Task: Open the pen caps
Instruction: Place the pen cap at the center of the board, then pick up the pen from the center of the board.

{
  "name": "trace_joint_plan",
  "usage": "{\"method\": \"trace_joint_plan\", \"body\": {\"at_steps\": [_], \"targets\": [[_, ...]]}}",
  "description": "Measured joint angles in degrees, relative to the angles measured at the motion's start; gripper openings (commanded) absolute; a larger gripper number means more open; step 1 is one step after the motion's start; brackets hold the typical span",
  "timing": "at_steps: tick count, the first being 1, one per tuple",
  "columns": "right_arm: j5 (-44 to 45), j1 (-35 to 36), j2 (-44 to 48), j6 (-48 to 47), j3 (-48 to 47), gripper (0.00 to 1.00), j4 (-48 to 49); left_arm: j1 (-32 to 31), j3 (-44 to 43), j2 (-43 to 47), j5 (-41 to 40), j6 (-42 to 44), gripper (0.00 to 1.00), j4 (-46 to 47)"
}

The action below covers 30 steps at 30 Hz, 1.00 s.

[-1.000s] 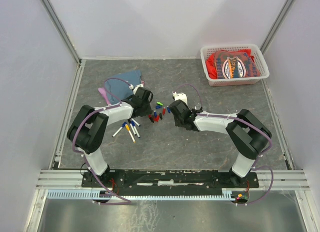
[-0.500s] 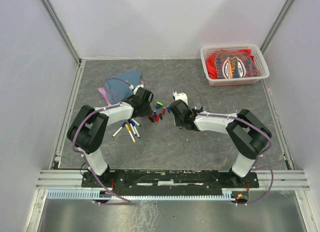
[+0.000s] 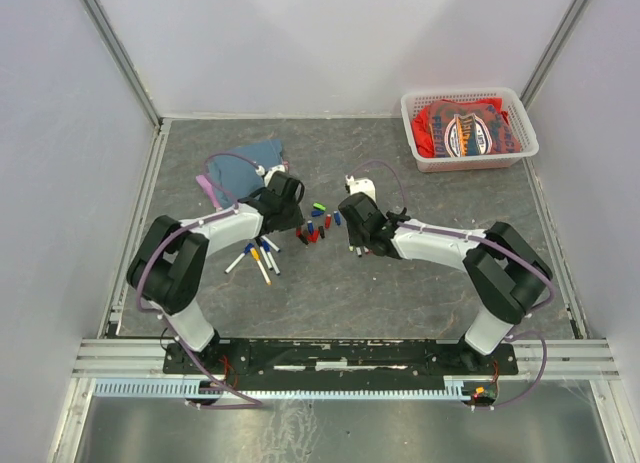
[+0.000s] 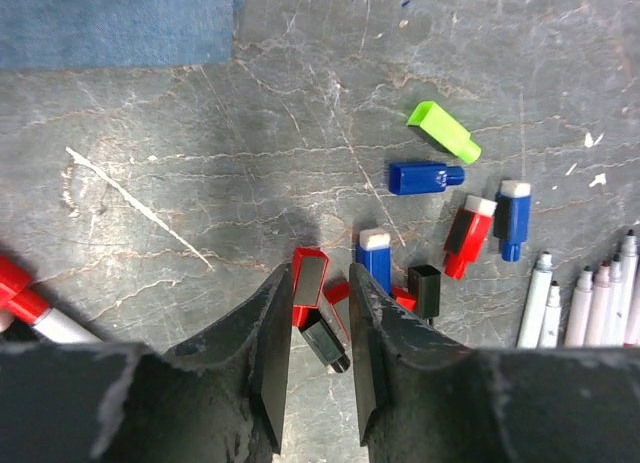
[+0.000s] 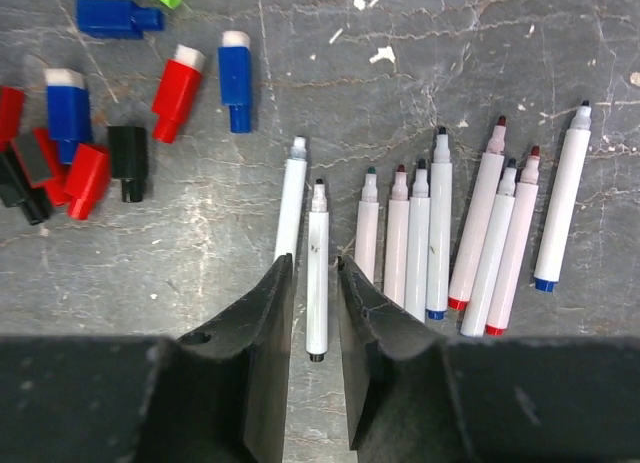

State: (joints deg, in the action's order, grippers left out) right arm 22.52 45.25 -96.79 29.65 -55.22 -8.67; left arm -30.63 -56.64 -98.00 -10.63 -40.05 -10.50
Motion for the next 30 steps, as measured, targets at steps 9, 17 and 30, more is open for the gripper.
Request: {"method": "trace_joint_plan", "body": {"at_steps": [9, 17, 30], "targets": [[-2.1, 3.0, 0.9, -1.6, -2.5, 0.41, 0.3, 0.7, 2.9, 12.6, -3.8, -1.2, 0.52, 0.9], [-6.2, 9.1, -3.5, -4.6, -13.0, 0.44, 0.9, 6.5, 14.0, 27.5, -6.8, -7.2, 0.57, 1.9], [-13.5, 12.9, -20.9, -6.7, -31.0, 0.48, -2.1, 11.3, 22.3, 44.7, -10.8, -13.8, 0.60, 0.4]]}}
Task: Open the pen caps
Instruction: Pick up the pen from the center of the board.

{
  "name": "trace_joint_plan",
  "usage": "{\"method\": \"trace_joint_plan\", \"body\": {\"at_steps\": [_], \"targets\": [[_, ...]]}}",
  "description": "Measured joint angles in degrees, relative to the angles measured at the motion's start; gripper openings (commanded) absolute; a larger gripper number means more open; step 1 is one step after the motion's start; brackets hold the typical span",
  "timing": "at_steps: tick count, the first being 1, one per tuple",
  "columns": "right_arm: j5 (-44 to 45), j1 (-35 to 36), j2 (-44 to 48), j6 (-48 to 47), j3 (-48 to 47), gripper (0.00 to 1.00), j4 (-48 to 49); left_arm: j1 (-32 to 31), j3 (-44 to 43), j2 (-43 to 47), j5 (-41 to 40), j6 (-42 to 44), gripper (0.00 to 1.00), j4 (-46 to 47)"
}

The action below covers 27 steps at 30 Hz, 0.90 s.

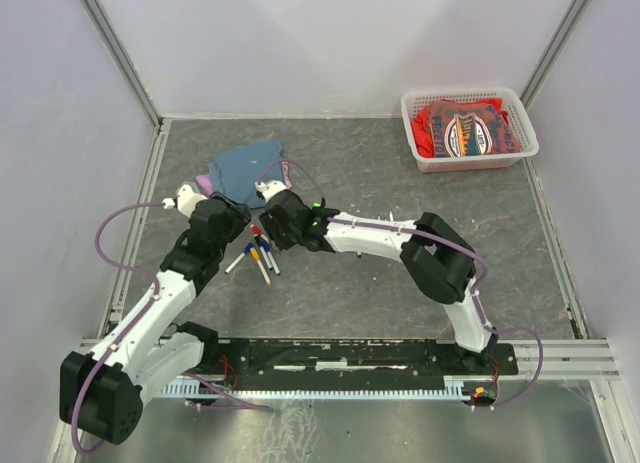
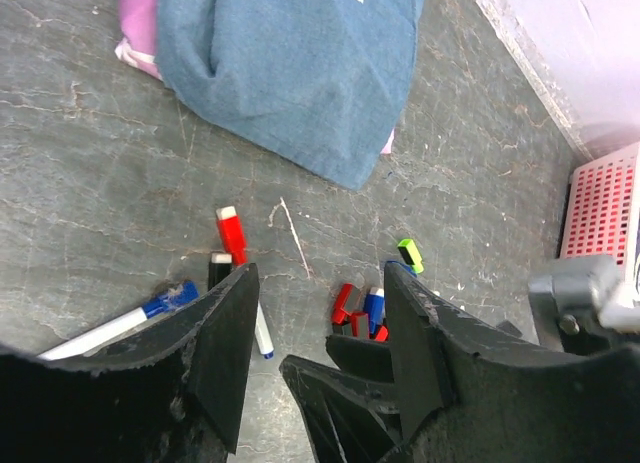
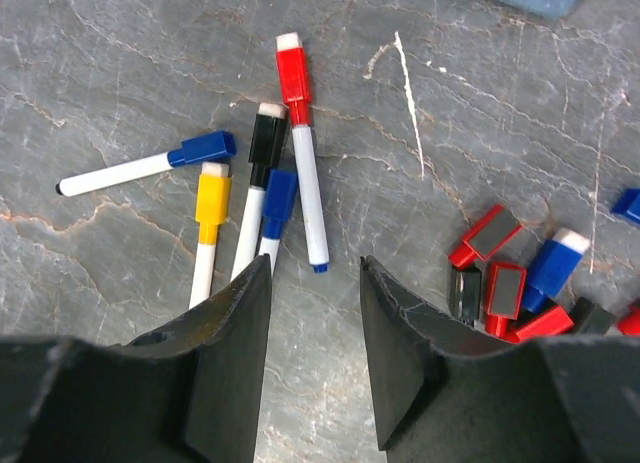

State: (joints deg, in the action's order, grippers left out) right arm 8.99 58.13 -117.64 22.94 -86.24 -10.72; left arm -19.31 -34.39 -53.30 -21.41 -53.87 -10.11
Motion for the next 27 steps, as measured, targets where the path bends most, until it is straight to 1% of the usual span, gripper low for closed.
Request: {"method": "trace_joint_plan", "body": {"at_steps": [6, 13, 27], "targets": [[-0.6, 0.2, -4.3, -0.7, -4.9, 0.48, -2.4, 1.0, 1.2, 3.1, -0.5, -1.1, 0.60, -1.0], [-0.6, 0.3, -6.6, -1.0, -5.9, 0.47, -4.2, 1.4, 1.5, 4.8, -0.6, -2.1, 0.60, -1.0], [-1.1, 0.3, -9.2, -1.5, -8.5, 0.45, -5.9, 1.6, 2.0, 5.0, -0.6, -2.5, 0.60, -1.0]]}}
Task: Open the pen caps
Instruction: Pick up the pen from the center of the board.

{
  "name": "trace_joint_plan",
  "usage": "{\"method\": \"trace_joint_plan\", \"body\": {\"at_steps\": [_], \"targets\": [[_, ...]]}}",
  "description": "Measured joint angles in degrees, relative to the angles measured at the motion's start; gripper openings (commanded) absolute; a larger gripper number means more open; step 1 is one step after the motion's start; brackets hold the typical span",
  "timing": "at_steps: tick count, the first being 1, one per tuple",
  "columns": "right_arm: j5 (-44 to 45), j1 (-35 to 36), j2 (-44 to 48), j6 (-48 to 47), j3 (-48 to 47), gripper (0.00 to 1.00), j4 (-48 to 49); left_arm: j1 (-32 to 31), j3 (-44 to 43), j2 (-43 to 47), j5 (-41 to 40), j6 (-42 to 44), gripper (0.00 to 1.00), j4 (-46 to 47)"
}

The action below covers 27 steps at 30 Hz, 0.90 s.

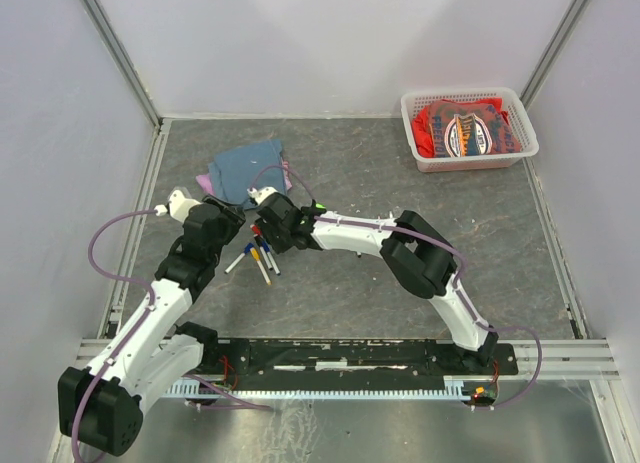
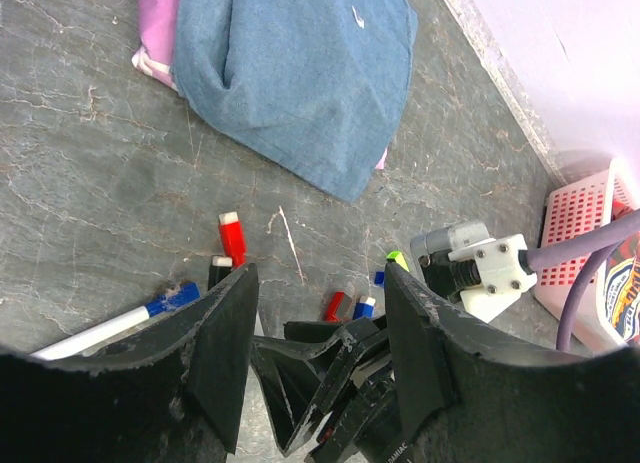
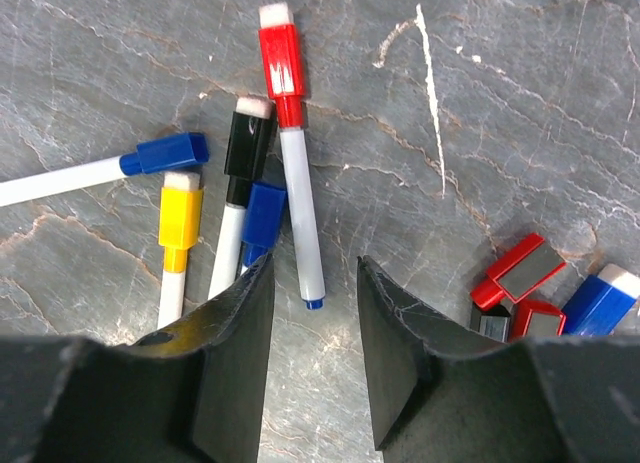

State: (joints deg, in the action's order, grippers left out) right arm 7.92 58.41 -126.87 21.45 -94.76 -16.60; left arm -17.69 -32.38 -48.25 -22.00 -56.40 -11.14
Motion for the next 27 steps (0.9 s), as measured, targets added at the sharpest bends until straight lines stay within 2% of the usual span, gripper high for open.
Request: {"method": "trace_joint_plan", "body": {"at_steps": [10, 24, 27], "targets": [[1.0, 0.4, -2.7, -1.5, -3.5, 0.41, -2.0, 0.3, 0.0, 0.7, -0.1, 0.0, 0.60, -0.1], [3.4, 0.9, -3.4, -2.0, -4.8, 0.14, -4.0, 0.4, 0.2, 0.9, -0.4, 0.0, 0.62, -0.8], [3.7, 0.8, -3.4, -1.6, -4.8, 0.12, -4.0, 0.4, 0.2, 0.9, -0.4, 0.0, 0.62, -0.8]]}}
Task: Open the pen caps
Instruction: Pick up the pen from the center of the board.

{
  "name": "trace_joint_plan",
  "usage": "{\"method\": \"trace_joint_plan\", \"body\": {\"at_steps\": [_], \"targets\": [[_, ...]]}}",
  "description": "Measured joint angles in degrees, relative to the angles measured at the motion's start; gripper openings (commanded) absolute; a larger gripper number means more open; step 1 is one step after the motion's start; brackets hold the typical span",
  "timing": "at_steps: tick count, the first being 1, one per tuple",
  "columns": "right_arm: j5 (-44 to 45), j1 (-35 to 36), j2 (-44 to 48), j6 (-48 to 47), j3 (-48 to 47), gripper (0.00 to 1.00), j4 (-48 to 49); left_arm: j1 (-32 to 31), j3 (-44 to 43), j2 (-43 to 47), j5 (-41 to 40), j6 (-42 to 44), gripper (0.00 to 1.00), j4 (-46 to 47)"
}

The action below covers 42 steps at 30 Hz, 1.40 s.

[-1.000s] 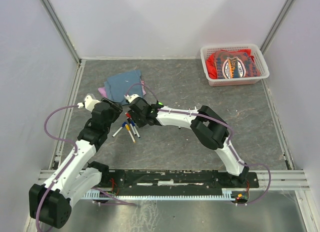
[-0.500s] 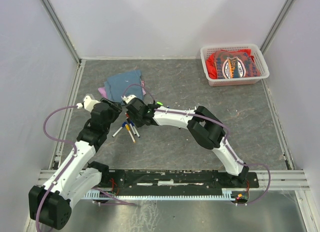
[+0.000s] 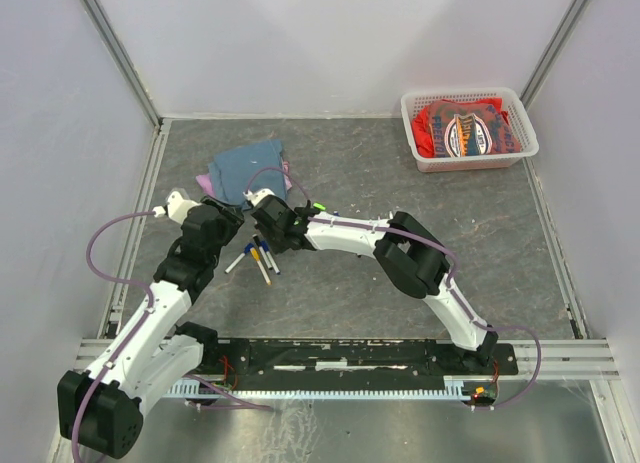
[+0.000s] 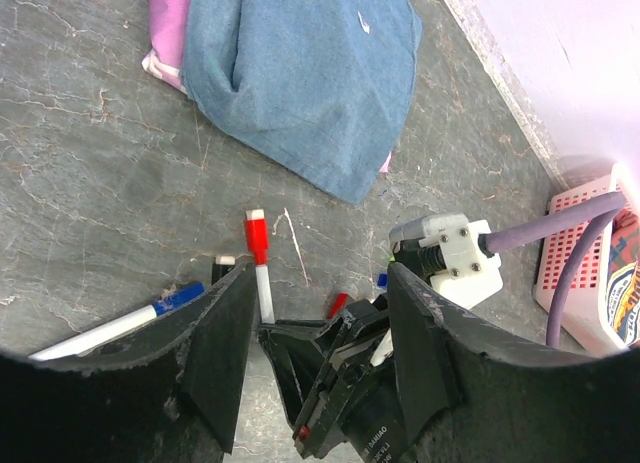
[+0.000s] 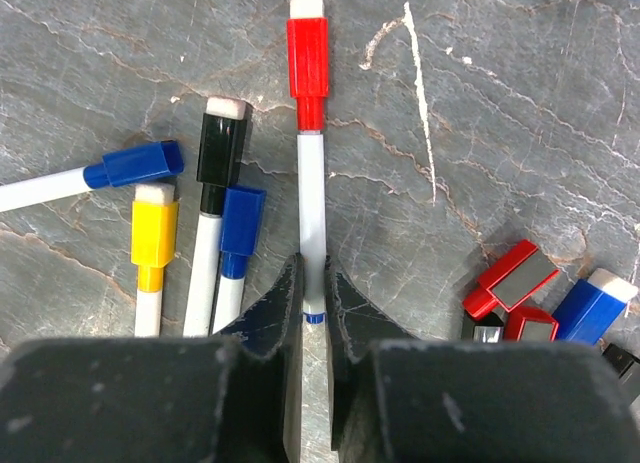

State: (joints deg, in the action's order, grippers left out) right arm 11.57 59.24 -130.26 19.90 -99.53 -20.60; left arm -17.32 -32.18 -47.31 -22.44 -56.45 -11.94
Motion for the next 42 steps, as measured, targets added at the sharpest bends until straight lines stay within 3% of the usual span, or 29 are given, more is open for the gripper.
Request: {"method": "trace_joint_plan", "body": {"at_steps": [11, 20, 42], "targets": [[-0.6, -0.8, 4.6, 2.0, 8.7, 0.01, 6.1, 0.0, 0.4, -0.9, 0.1, 0.0, 0.63, 1.2], [-1.9, -0.9, 12.6, 4.3, 18.7, 0.01, 8.3, 0.0, 1.4, -3.0, 2.4, 0.0, 0.63, 2.6], [-2.8, 0.8, 30.4, 9.9, 39.8, 0.01, 24.0, 0.3, -2.9, -18.3, 24.8, 2.9, 0.66, 7.9]]}}
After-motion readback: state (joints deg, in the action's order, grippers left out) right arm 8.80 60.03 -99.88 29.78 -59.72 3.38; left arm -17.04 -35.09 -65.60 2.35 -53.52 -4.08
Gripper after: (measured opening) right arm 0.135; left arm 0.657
